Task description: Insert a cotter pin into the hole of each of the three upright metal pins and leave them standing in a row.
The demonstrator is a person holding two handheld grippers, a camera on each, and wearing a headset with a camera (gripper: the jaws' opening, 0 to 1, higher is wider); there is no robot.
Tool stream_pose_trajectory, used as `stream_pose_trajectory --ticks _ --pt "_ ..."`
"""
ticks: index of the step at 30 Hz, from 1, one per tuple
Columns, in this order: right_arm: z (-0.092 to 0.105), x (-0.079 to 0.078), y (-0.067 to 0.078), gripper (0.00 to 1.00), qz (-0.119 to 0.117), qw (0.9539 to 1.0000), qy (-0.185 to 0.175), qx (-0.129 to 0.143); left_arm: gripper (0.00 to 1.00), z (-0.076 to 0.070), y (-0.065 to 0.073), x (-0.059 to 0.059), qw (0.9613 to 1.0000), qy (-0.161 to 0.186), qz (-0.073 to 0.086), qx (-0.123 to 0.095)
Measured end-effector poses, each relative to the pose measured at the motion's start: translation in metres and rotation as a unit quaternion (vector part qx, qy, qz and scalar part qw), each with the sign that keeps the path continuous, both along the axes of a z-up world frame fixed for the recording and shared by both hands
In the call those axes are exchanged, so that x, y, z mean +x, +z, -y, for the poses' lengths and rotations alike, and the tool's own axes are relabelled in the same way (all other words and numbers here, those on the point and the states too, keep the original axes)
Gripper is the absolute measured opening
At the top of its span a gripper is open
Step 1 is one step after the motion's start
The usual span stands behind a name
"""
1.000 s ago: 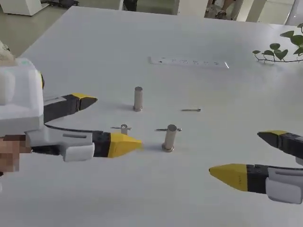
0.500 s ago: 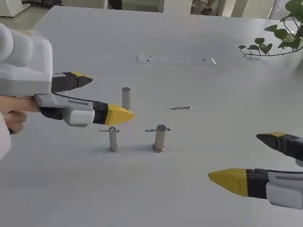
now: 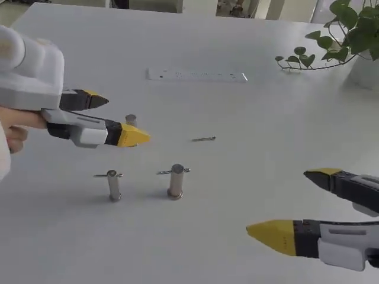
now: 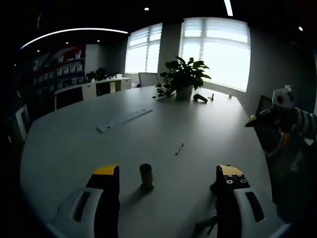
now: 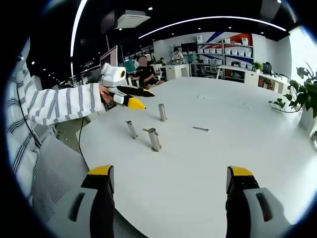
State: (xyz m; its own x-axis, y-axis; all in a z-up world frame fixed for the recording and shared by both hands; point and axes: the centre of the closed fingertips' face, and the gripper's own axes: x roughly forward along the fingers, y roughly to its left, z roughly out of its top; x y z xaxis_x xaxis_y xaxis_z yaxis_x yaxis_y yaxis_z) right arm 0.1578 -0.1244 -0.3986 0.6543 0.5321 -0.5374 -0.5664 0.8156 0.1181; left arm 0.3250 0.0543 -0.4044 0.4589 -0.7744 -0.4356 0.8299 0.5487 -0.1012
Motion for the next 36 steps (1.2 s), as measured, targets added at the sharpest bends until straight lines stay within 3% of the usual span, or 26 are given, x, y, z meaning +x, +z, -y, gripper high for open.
stream_pose_trajectory --ticks 6,15,21,28,36 --pt "0.007 0.003 -0.003 0.92 -0.008 0.9999 -0.01 -0.003 0.74 -0.008 -0.025 0.02 0.9996 0.017 -0.014 0.015" --pt "0.028 0.002 -0.008 0.91 -0.021 0.999 -0.035 -0.016 0.67 -0.006 -0.05 0.027 0.999 0.012 -0.032 0.028" --pt "0.043 -0.003 -0.012 0.91 -0.031 0.9978 -0.055 -0.022 0.59 0.001 -0.06 0.03 0.9988 0.005 -0.04 0.027" --pt "0.043 -0.006 -0.016 0.9 -0.041 0.9972 -0.058 -0.023 0.48 0.007 -0.064 0.034 0.9987 0.01 -0.045 0.02" --pt "0.038 -0.004 -0.02 0.89 -0.047 0.9973 -0.053 -0.02 0.32 0.011 -0.064 0.044 0.9991 0.02 -0.033 0.016"
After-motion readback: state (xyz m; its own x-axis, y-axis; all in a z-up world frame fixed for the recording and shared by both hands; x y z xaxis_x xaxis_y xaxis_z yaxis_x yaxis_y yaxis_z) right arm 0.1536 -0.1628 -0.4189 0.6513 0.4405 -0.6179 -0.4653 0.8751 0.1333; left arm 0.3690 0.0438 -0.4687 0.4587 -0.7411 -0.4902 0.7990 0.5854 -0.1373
